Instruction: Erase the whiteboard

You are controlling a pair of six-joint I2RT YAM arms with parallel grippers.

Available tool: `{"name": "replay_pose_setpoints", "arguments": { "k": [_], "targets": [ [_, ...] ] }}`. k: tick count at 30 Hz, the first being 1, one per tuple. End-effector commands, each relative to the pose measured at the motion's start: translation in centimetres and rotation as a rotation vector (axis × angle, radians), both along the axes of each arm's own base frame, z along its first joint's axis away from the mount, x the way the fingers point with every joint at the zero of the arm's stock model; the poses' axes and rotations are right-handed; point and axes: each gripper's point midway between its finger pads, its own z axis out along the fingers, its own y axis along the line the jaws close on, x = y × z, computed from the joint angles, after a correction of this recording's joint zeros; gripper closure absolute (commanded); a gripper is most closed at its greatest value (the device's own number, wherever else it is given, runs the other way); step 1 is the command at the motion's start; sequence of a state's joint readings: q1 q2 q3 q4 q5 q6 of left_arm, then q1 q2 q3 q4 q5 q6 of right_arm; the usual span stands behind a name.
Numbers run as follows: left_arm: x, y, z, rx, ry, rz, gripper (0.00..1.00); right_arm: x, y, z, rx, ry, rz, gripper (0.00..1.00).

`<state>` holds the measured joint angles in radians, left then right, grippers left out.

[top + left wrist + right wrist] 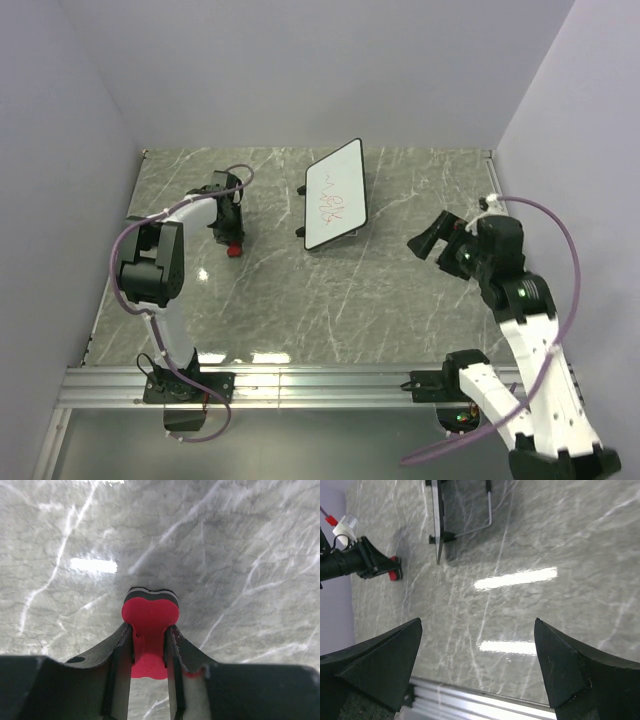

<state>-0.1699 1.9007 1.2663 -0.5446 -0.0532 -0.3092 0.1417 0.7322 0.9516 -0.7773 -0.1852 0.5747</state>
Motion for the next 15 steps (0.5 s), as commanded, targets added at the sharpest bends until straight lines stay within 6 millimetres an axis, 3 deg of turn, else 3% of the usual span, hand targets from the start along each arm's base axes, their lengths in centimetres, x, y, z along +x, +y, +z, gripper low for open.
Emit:
{"name": "replay_pose_setpoints", "arguments": {
  "k": [1, 2, 3, 4, 5, 7, 8, 9, 10, 11, 12, 13, 14, 15],
  "targets": [
    [-1.2, -1.6, 0.8, -0.070, 0.038, -0.004, 1.00, 4.1, 2.7, 3.2, 0.069, -0.078, 0.109, 0.00],
    [0.1, -2.3, 2.3, -0.090, -0.005, -0.009, 1.00, 5.3, 3.1, 4.0, 0.079, -0.104, 0.118, 0.00],
    [0.3, -3.0, 3.3, -0.106, -0.014, -0.014, 1.00, 6.8, 3.5, 3.3, 0.083, -0.069, 0.123, 0.00],
    [0.8, -3.8, 4.2, -0.130, -0.027, -0.025, 1.00, 8.0, 3.8, 4.6, 0.099, -0.092, 0.129, 0.00],
    [2.2, -4.7, 6.0, -0.152, -0.072, -0.040, 1.00, 9.9, 4.3, 3.8, 0.100, -0.066, 0.135, 0.00],
    [2.8, -6.6, 7.0, -0.178, -0.076, -0.069, 1.00, 12.2, 5.0, 5.0, 0.109, -0.085, 0.158, 0.00],
    [4.1, -7.8, 9.0, -0.210, -0.122, -0.087, 1.00, 14.0, 5.4, 3.4, 0.110, -0.038, 0.171, 0.00],
    [4.2, -9.1, 9.1, -0.228, -0.111, -0.104, 1.00, 15.0, 5.8, 3.1, 0.111, -0.025, 0.187, 0.00],
    [4.6, -10.0, 9.8, -0.247, -0.123, -0.119, 1.00, 16.2, 6.1, 4.1, 0.104, -0.051, 0.206, 0.01],
    [5.7, -11.3, 11.7, -0.284, -0.163, -0.143, 1.00, 17.5, 6.8, 2.3, 0.110, 0.001, 0.234, 0.02],
    [5.9, -12.5, 11.8, -0.298, -0.161, -0.162, 1.00, 18.3, 7.1, 1.9, 0.109, 0.010, 0.248, 0.04],
    [6.7, -13.4, 13.5, -0.317, -0.197, -0.176, 1.00, 19.4, 7.4, 2.7, 0.105, -0.010, 0.266, 0.07],
    [6.9, -14.5, 13.6, -0.346, -0.191, -0.199, 1.00, 20.4, 7.8, 0.9, 0.106, 0.038, 0.276, 0.09],
    [6.9, -15.6, 14.1, -0.362, -0.199, -0.219, 1.00, 21.0, 8.0, 0.5, 0.108, 0.049, 0.284, 0.10]
  ]
}}
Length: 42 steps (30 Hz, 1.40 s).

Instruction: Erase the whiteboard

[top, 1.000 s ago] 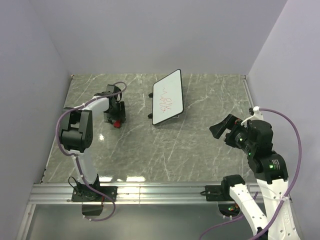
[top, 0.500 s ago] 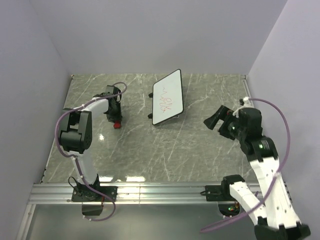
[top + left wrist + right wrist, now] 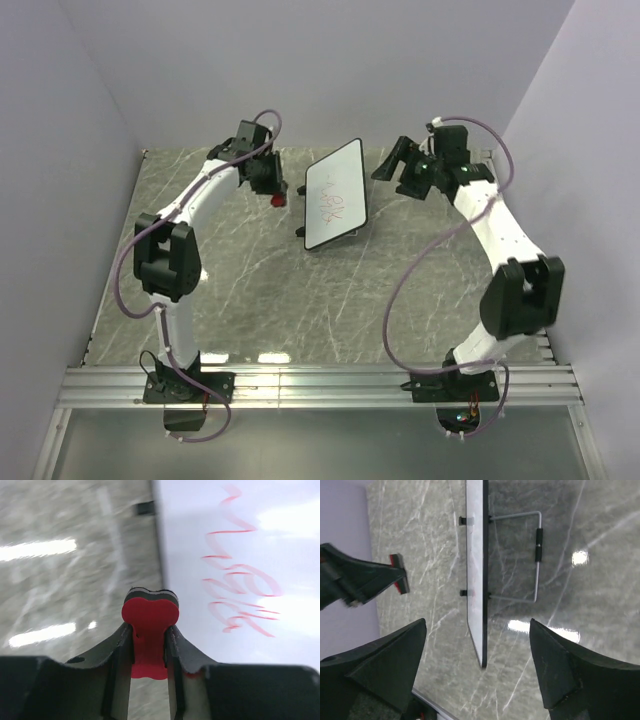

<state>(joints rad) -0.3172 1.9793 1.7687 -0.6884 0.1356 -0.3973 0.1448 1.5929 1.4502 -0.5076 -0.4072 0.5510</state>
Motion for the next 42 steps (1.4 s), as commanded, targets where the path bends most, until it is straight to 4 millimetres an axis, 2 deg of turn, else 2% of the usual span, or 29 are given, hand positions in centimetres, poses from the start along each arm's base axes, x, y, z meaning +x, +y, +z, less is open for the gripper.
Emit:
{"name": "replay_pose_setpoints", "arguments": {
  "k": [1, 2, 3, 4, 5, 6, 7, 8, 9, 10, 11, 12, 13, 17, 19, 21, 22, 24, 25, 30, 33, 35, 38, 42],
  "targets": [
    [-0.1, -3.9, 1.8, -0.102, 0.013, -0.077, 1.00, 2.6, 1.9, 2.0, 0.028, -0.068, 0.094, 0.12],
    [0.3, -4.8, 2.5, -0.120, -0.002, -0.093, 1.00, 3.5, 2.3, 0.6, 0.032, -0.035, 0.105, 0.13],
    [0.2, -5.6, 2.8, -0.136, -0.003, -0.115, 1.00, 3.9, 2.7, 0.3, 0.044, -0.027, 0.121, 0.14],
    [0.4, -6.1, 3.3, -0.146, -0.017, -0.125, 1.00, 4.6, 3.5, 1.0, 0.059, -0.045, 0.141, 0.16],
    [0.5, -6.5, 2.9, -0.148, -0.010, -0.134, 1.00, 5.3, 4.0, -0.6, 0.063, -0.011, 0.152, 0.17],
    [0.5, -6.8, 2.8, -0.153, -0.005, -0.144, 1.00, 6.0, 4.7, 0.0, 0.070, -0.022, 0.164, 0.19],
    [0.6, -6.9, 2.5, -0.157, -0.002, -0.146, 1.00, 6.7, 5.1, -1.8, 0.069, 0.019, 0.170, 0.22],
    [0.7, -7.2, 2.2, -0.166, 0.001, -0.154, 1.00, 6.9, 6.1, -2.3, 0.068, 0.028, 0.188, 0.23],
    [0.4, -7.7, 2.2, -0.189, 0.010, -0.174, 1.00, 7.6, 6.5, -1.7, 0.066, 0.011, 0.196, 0.25],
    [0.3, -8.0, 1.9, -0.200, 0.019, -0.183, 1.00, 7.9, 6.9, -2.2, 0.065, 0.019, 0.204, 0.30],
    [0.2, -8.4, 1.7, -0.209, 0.019, -0.195, 1.00, 8.1, 7.7, -3.8, 0.060, 0.057, 0.213, 0.31],
    [-0.2, -9.2, 1.8, -0.208, 0.015, -0.220, 1.00, 8.6, 8.1, -3.4, 0.057, 0.042, 0.218, 0.33],
    [-0.4, -9.7, 1.8, -0.208, 0.011, -0.236, 1.00, 8.7, 8.4, -4.6, 0.051, 0.070, 0.223, 0.36],
    [-1.5, -12.4, 3.0, -0.243, -0.012, -0.318, 1.00, 8.8, 8.6, -5.7, 0.032, 0.095, 0.230, 0.43],
    [-1.6, -13.3, 3.9, -0.274, -0.024, -0.342, 1.00, 8.6, 8.2, -6.6, 0.008, 0.109, 0.231, 0.51],
    [-1.5, -14.0, 4.6, -0.297, -0.037, -0.357, 1.00, 8.2, 7.8, -7.4, -0.020, 0.125, 0.234, 0.54],
    [-1.4, -14.3, 4.8, -0.308, -0.048, -0.364, 1.00, 8.2, 7.6, -7.5, -0.026, 0.128, 0.231, 0.61],
    [-1.5, -15.0, 4.7, -0.332, -0.039, -0.378, 1.00, 7.7, 7.4, -8.0, -0.034, 0.141, 0.230, 0.67],
    [-1.2, -15.4, 5.1, -0.344, -0.050, -0.384, 1.00, 7.6, 7.4, -7.9, -0.035, 0.142, 0.231, 0.75],
    [-1.3, -17.6, 3.5, -0.379, -0.016, -0.412, 1.00, 7.4, 7.4, -8.8, -0.040, 0.163, 0.234, 0.92],
    [-1.1, -18.3, 1.4, -0.370, 0.024, -0.407, 1.00, 7.4, 7.3, -9.1, -0.043, 0.172, 0.233, 1.00],
    [-1.1, -18.5, -0.3, -0.356, 0.056, -0.405, 1.00, 7.2, 7.2, -9.4, -0.048, 0.184, 0.234, 1.00],
    [-0.7, -18.0, -2.5, -0.303, 0.083, -0.367, 1.00, 7.0, 7.2, -9.6, -0.051, 0.190, 0.236, 1.00],
    [-0.4, -15.7, -6.3, -0.220, 0.140, -0.300, 1.00, 6.8, 7.1, -9.8, -0.055, 0.195, 0.236, 1.00]
  ]
}}
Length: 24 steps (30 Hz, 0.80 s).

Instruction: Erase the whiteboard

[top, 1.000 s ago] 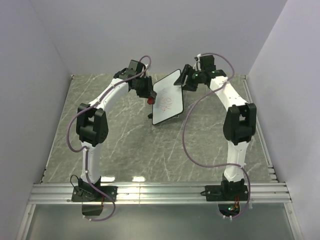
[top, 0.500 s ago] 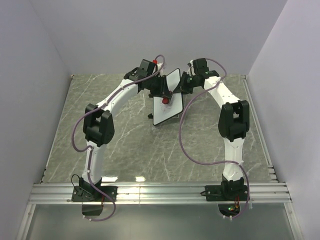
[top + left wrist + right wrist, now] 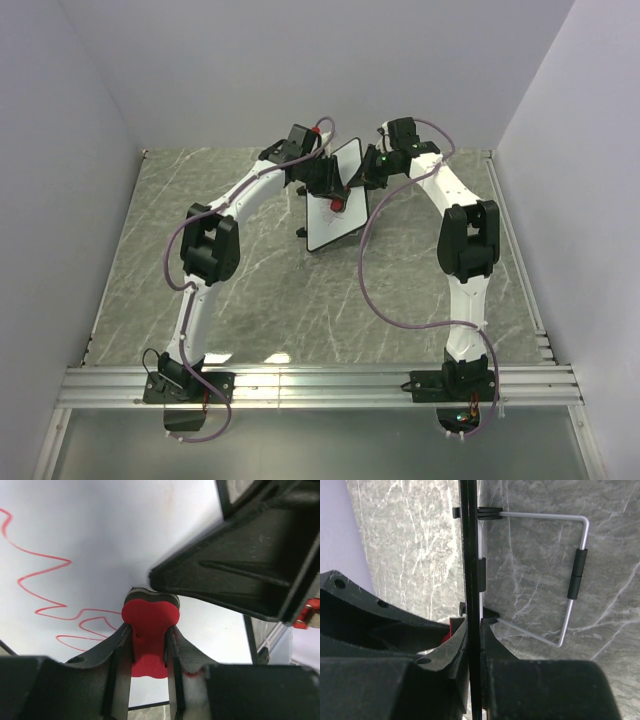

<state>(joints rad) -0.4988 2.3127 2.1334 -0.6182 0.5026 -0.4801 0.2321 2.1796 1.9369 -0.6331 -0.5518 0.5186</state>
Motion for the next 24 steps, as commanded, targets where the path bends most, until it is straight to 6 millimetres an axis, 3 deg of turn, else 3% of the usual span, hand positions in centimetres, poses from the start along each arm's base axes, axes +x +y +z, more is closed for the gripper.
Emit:
{"name": "replay_pose_setpoints", "arguments": {
  "k": [1, 6, 9, 12, 16, 19, 24],
  "targets": [
    [0.2, 2.0, -6.2, 0.137, 0.070, 0.061, 1.00, -0.6, -0.6, -0.4, -0.085, -0.039, 0.036, 1.00],
    [1.1, 7.0, -10.3, 0.170, 0.141, 0.141, 1.00, -0.5, -0.5, -0.4, -0.078, -0.038, 0.036, 1.00],
    [1.9, 7.9, -10.2, 0.154, 0.124, 0.138, 1.00, -0.6, -0.4, -0.4, -0.074, -0.035, 0.036, 1.00],
    [1.4, 6.4, -8.7, 0.122, 0.085, 0.078, 1.00, -0.5, -0.3, -0.7, -0.064, -0.025, 0.035, 1.00],
    [-0.5, 3.0, -4.9, 0.035, 0.036, -0.016, 1.00, -0.4, 0.0, -0.9, -0.050, -0.018, 0.035, 1.00],
    [-3.1, -0.5, -2.2, -0.031, 0.024, -0.087, 1.00, -0.3, 0.1, -1.2, -0.035, -0.003, 0.026, 1.00],
    [-6.2, -4.2, 1.6, -0.184, 0.029, -0.155, 1.00, -0.6, 0.4, -1.3, -0.013, 0.014, 0.020, 1.00]
  ]
}}
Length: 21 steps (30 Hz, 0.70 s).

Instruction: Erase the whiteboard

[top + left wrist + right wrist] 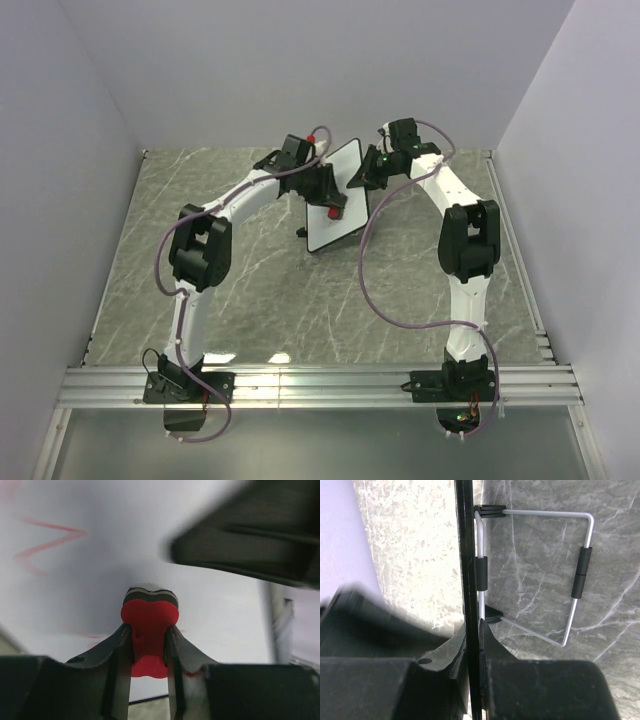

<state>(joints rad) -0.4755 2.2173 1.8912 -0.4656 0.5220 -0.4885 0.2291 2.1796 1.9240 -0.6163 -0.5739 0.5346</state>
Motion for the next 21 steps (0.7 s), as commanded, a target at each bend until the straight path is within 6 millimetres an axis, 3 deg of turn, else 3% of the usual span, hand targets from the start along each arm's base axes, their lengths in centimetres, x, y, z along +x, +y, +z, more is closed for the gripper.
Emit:
{"name": "replay_pose_setpoints", "arguments": {
  "k": [1, 4, 9, 13, 17, 21],
  "targets": [
    [-6.0, -6.6, 4.1, -0.194, 0.036, -0.184, 1.00, -0.6, 0.3, -1.3, -0.029, 0.011, 0.018, 1.00],
    [-6.2, -7.2, 3.9, -0.214, 0.049, -0.177, 1.00, -0.8, 0.4, -1.2, -0.018, 0.017, 0.017, 1.00],
    [-4.7, -5.6, -0.7, -0.096, 0.108, -0.094, 1.00, -1.3, 0.3, -0.7, -0.019, 0.008, 0.023, 1.00],
    [-3.5, -1.8, -4.6, 0.023, 0.163, -0.012, 1.00, -1.6, 0.0, -0.8, -0.026, 0.013, 0.018, 1.00],
    [-4.3, 2.7, -8.9, 0.117, 0.235, 0.064, 1.00, -1.8, -0.1, -0.4, -0.026, 0.005, 0.014, 1.00],
    [-5.1, 5.1, -10.5, 0.184, 0.241, 0.088, 1.00, -2.0, -0.1, -0.5, -0.027, 0.003, 0.008, 1.00]
  ]
}}
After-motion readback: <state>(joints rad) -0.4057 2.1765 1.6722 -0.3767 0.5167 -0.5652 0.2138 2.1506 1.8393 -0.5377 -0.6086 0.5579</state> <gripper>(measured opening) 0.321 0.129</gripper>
